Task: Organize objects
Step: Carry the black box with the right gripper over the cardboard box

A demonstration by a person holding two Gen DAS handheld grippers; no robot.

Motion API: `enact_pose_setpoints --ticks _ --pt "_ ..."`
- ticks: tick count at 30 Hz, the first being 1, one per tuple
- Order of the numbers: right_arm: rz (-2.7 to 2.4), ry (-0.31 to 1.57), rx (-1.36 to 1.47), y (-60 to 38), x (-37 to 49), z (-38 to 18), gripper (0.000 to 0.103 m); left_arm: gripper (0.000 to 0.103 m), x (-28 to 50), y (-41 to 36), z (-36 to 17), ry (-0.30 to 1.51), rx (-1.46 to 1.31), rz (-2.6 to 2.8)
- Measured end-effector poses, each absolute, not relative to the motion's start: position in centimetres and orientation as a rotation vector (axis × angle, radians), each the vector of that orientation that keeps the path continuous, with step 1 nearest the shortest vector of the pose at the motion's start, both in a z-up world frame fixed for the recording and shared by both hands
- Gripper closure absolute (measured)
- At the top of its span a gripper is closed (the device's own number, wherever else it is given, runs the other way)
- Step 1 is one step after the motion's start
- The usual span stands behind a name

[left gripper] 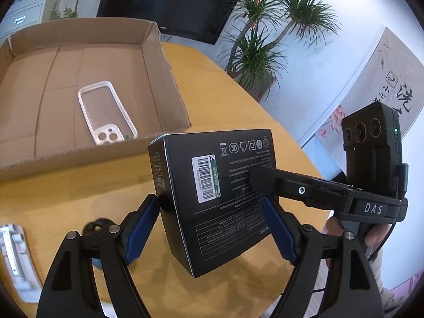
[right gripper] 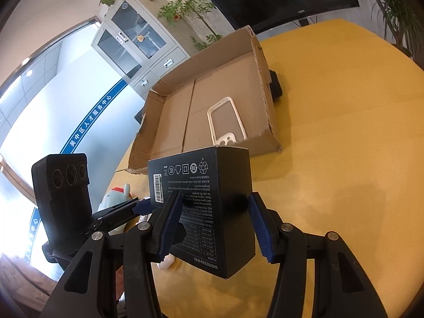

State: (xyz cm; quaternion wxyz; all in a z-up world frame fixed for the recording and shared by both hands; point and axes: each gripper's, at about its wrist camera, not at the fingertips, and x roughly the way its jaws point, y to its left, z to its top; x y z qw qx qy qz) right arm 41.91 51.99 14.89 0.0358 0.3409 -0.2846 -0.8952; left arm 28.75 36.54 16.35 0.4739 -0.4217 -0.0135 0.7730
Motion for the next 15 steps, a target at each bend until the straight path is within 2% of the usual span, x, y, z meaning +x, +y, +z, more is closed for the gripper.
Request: enact_pose_setpoints --ticks 15 --pt "-2.779 -0.726 0.968 51.6 35.7 19.3 0.052 0.024 23.2 36.0 19.6 -0.047 -0.963 2.018"
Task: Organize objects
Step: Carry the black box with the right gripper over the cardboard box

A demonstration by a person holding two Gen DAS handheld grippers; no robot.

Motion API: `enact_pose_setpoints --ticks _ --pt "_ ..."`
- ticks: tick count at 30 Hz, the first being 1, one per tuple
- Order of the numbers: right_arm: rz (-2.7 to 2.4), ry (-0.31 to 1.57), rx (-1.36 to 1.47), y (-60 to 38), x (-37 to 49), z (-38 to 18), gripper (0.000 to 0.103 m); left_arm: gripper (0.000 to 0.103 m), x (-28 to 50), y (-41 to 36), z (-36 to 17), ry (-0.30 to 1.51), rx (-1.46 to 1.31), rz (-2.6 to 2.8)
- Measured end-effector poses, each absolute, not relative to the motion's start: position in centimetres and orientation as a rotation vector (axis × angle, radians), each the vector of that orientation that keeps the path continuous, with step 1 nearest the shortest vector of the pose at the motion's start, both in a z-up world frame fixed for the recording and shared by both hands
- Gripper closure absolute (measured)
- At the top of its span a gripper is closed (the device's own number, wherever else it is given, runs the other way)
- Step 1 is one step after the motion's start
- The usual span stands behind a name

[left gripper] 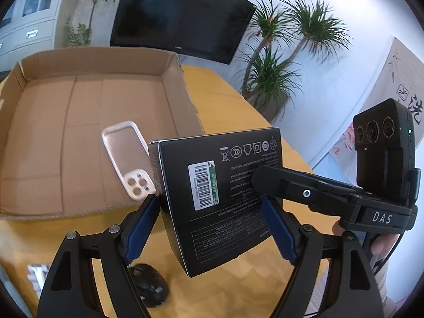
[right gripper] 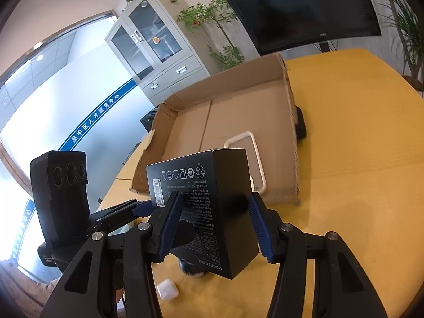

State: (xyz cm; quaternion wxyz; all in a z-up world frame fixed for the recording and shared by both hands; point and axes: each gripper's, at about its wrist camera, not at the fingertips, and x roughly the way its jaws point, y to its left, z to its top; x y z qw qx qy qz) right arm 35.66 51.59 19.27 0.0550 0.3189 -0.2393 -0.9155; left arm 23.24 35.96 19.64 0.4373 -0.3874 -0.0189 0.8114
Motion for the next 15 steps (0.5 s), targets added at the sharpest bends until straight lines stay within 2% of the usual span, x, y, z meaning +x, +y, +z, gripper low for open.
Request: enact_pose_setpoints --ticks 15 --pt "-2.738 -0.737 0.981 51.7 27.5 17.8 0.052 0.024 17.7 36.1 18.4 -0.043 -1.016 2.104"
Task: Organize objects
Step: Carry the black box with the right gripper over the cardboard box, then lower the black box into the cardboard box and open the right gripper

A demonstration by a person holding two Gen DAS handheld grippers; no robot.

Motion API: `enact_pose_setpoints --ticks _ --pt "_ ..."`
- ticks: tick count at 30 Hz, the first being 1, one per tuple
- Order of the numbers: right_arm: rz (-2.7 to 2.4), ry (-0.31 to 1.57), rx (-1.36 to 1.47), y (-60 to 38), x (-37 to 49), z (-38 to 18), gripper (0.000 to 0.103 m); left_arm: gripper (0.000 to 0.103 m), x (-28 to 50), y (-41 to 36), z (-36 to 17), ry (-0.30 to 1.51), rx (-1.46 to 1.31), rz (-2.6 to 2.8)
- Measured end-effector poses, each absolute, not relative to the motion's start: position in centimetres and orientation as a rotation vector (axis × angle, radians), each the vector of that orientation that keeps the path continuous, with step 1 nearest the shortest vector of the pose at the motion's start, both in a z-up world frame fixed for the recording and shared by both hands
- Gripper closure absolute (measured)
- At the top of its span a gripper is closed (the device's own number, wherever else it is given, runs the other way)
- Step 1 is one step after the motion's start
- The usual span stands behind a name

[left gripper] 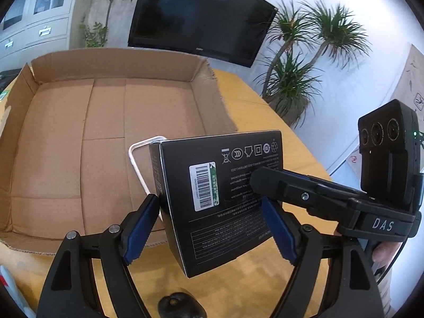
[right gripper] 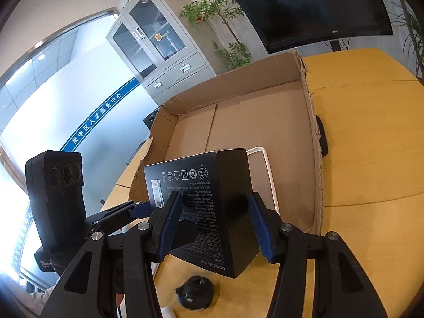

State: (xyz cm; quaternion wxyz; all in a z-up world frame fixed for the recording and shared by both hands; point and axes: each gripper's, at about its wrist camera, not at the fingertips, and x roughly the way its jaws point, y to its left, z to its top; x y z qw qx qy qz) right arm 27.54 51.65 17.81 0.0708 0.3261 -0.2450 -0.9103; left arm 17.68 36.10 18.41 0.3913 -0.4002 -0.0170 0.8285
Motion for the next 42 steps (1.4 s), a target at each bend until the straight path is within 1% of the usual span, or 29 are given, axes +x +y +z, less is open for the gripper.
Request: enact_pose_setpoints --ticks 9,17,23,24,26,27,29,30,31,32,33,34,38,42 --pt "-2.743 -0.736 1.034 52.4 22.3 14.4 0.052 0.024 14.5 37.2 15.3 -0.039 -1.126 2.138" --pt "-2.734 -0.769 1.087 53.0 20.2 11.5 0.052 0.024 13.4 37.4 12.7 -0.049 -1.203 2.131" --pt "-2.755 -0.719 1.162 52.4 19.1 9.9 0.051 0.024 12.8 38.0 10.9 -0.028 -1.300 2.115" --pt "-2.754 -0.717 1.163 52.4 19.0 9.8 0.049 0.022 13.0 38.0 10.9 -0.031 -1.295 2.114" --pt "-2.738 -0.697 1.171 52.2 18.9 9.9 0.040 0.022 13.4 37.7 11.1 -0.013 -1.291 2.131" --pt "-2.738 -0.682 1.179 52.1 18.9 10.0 0.037 0.021 13.6 37.6 11.2 0.002 -1.289 2.145" --pt "-2.732 -0.626 1.195 51.5 18.9 10.5 0.023 0.021 14.0 37.1 11.4 0.028 -1.292 2.174" --pt "-2.731 -0.589 1.203 51.0 19.1 10.7 0.020 0.020 14.1 36.8 11.5 0.033 -1.300 2.179" --pt "-2.739 -0.554 1.214 50.6 19.2 11.1 0.014 0.020 14.3 36.5 11.5 0.038 -1.309 2.181" --pt "-2.763 -0.513 1.235 50.2 19.4 11.5 0.003 0.020 14.5 36.2 11.6 0.039 -1.312 2.184" --pt "-2.789 -0.480 1.246 49.9 19.7 11.9 0.000 0.020 14.8 35.8 11.9 0.037 -1.311 2.191" --pt "-2.809 -0.437 1.245 49.6 20.0 12.4 0.000 0.020 15.1 35.3 12.2 0.034 -1.308 2.199" --pt "-2.833 -0.377 1.271 49.1 21.3 14.3 0.000 0.020 16.3 33.9 13.8 0.023 -1.273 2.231" --pt "-2.873 -0.268 1.277 48.4 22.8 17.3 0.000 0.020 17.0 32.7 16.1 0.041 -1.235 2.267"
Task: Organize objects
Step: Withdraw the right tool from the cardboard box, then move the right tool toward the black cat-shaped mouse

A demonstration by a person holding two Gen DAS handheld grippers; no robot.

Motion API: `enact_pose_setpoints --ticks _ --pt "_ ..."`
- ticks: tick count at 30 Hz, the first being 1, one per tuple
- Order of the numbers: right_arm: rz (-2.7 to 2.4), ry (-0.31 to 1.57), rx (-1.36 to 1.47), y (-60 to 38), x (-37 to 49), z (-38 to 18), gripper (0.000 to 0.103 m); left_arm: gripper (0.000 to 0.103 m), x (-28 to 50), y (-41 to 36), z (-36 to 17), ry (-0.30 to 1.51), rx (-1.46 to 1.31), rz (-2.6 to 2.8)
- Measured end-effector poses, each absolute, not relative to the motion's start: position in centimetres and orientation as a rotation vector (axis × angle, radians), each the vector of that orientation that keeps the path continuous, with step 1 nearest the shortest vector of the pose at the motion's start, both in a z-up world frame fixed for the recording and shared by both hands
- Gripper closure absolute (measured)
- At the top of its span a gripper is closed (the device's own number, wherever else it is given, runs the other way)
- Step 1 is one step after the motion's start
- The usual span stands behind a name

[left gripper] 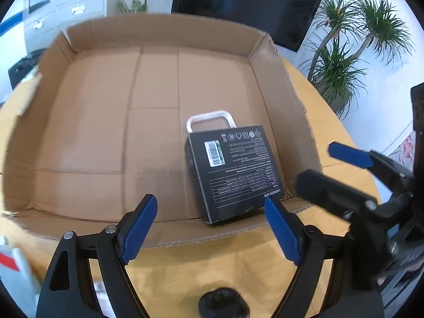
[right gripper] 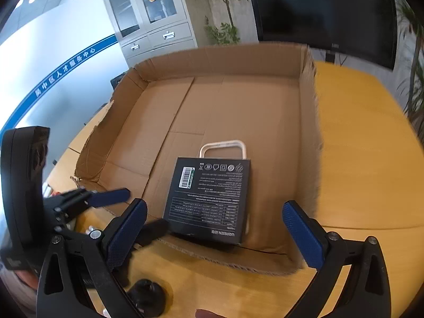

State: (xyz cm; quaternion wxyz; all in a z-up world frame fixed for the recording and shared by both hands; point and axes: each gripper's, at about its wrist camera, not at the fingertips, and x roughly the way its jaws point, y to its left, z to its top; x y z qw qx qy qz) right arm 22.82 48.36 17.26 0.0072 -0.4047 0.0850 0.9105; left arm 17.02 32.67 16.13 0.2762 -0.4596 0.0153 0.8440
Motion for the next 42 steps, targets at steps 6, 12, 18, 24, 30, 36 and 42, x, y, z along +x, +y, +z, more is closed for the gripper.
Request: enact_pose_setpoints --ticks 6,12,18,24,30,36,42 --pt "2.773 -0.073 -1.318 46.6 24.2 22.0 0.000 0.019 16.2 30.4 19.9 -0.089 -1.211 2.291" --pt "2.763 0.005 -1.325 46.4 27.4 26.2 0.000 0.019 17.9 27.6 23.7 -0.105 -1.140 2.257" --pt "2.726 0.467 -1.420 47.4 29.0 29.8 0.000 0.019 19.2 26.3 26.6 -0.102 -1.173 2.039" --pt "2.578 0.747 -1.459 47.8 29.6 32.5 0.000 0.019 20.3 23.8 31.8 0.025 -1.056 2.073" --pt "2.522 0.698 -1.572 43.6 31.5 34.5 0.000 0.019 23.2 19.9 35.7 0.140 -0.996 1.952" --pt "2.563 0.644 -1.562 38.0 34.6 44.4 0.000 0.019 26.9 15.5 40.7 0.193 -1.010 1.864" --pt "2.590 0.477 -1.324 35.5 36.4 55.3 0.000 0.004 28.5 11.7 45.7 0.268 -1.061 1.978"
